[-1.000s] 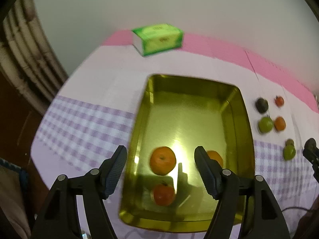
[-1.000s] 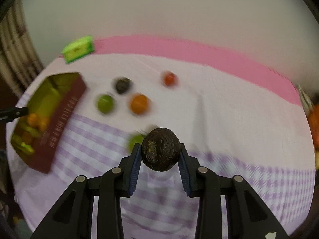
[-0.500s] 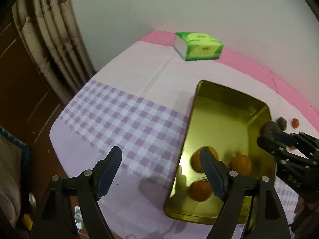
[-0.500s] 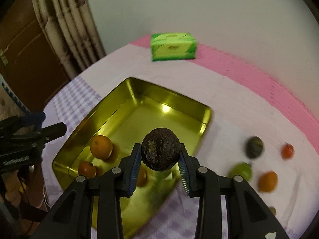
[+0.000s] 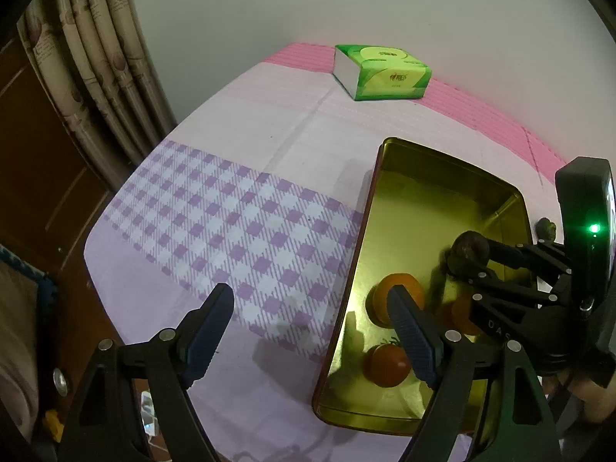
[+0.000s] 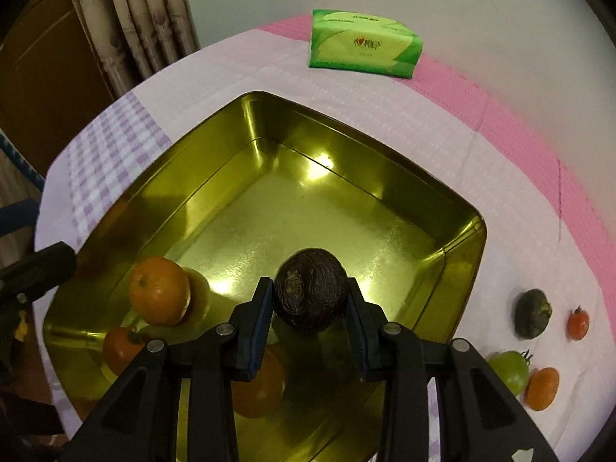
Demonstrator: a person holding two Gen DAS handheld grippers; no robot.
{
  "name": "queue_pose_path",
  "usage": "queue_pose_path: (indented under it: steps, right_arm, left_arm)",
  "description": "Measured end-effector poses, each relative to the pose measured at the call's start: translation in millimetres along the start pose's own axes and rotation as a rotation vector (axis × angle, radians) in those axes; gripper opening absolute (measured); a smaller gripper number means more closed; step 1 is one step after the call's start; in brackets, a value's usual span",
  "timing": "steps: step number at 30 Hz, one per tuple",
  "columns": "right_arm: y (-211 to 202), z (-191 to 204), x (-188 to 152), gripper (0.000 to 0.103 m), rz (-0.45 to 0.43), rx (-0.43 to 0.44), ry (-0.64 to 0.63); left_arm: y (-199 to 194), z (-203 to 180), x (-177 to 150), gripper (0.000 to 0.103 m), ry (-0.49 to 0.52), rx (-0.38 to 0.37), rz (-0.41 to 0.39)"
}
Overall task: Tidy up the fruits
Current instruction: 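Lower the dark brown fruit into the gold tin and open the right tool, then grasp the large green tomato with right tool while left tool grasps a green tomato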
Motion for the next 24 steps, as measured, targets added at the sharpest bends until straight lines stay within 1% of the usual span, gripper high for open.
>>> queue_pose_path:
  steps: [8,10,11,13,16,19,22,24]
  right_arm:
    - [0.4,-2.4,0.0,0.037,0.002,0.009,0.013]
    - [-1.6,-3.4,0.6,0.042,-0.004,0.009,0.016]
    - [-3.4,-3.8,1.3,0.047,-0.011,0.006,0.018]
    - [-9.6,-5.1,2.1,0.05,-0.028,0.009,0.02]
    - [-27.7,-9.9,2.2,0.05,-0.068,0.023,0.038]
    - [-57.7,-20.1,-6.5,0.05,-0.128,0.053,0.069]
    - [-87.3,-42.7,-27.8,0.052,-0.173,0.072,0.127]
    - [-102.3,-64.7,-47.7,0.052,-0.186,0.053,0.167]
  left_arm:
    - [-1.1,-1.5,-0.9,0.082,0.009,-0.002,-0.003]
    - [-1.3,-2.2,-1.5,0.082,0.011,-0.002,-0.002]
    - [-1.3,-2.2,-1.4,0.082,0.012,-0.002,-0.002]
    - [-2.0,-3.7,-1.6,0.082,0.02,-0.003,-0.005]
    - [-4.1,-7.2,-1.4,0.082,0.036,-0.006,-0.009]
    - [-4.6,-8.2,-1.1,0.082,0.04,-0.002,-0.009]
    - [-5.0,-8.2,-1.3,0.082,0.036,-0.004,-0.009]
    - [-5.3,-8.7,-1.2,0.082,0.037,-0.002,-0.009]
Point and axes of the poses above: each gripper's, at about its wrist camera, not at the fingertips, and y roughly the way its jaws point, z to its left, x to its top, the point moved 3 cm from there along y, roughly the way its jaws point, and after that the axes turned 9 degrees about y, right-handed, at the moved point
